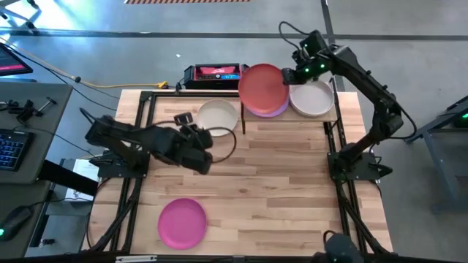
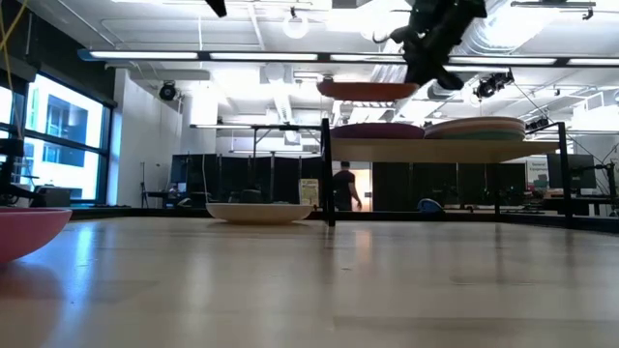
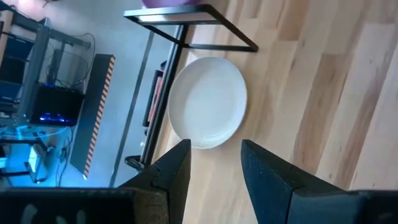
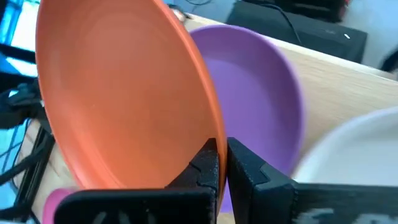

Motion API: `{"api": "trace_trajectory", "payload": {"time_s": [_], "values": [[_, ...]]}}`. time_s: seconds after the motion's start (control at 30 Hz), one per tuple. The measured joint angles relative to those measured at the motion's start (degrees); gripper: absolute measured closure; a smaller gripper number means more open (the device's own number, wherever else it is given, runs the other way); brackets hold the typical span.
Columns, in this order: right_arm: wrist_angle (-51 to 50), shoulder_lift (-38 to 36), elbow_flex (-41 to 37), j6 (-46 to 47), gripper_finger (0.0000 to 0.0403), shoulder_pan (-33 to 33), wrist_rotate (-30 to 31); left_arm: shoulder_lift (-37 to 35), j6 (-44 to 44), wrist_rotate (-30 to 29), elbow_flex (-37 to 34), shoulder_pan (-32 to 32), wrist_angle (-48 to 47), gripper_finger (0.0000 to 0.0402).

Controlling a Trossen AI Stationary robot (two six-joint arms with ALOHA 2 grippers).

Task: Place and stack plates onto a shelf
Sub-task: Stack the orange plate on top of the violet plate on the shelf

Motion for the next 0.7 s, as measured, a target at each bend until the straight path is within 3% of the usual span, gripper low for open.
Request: {"api": "trace_trajectory", "payload": {"time_s": [0.33,0.7], "values": [[-0.46,0.85,-0.05,3.26,0.0403,-5.66,-1.47,-7.75,3.6,-0.16,0.0,4.99,-0.02,0.027],[-0.91,5.59,-0.07,4.52,0.0403,-3.9,-1.01,-13.25,4.65,0.03,0.0,8.68,0.0,0.027]]}}
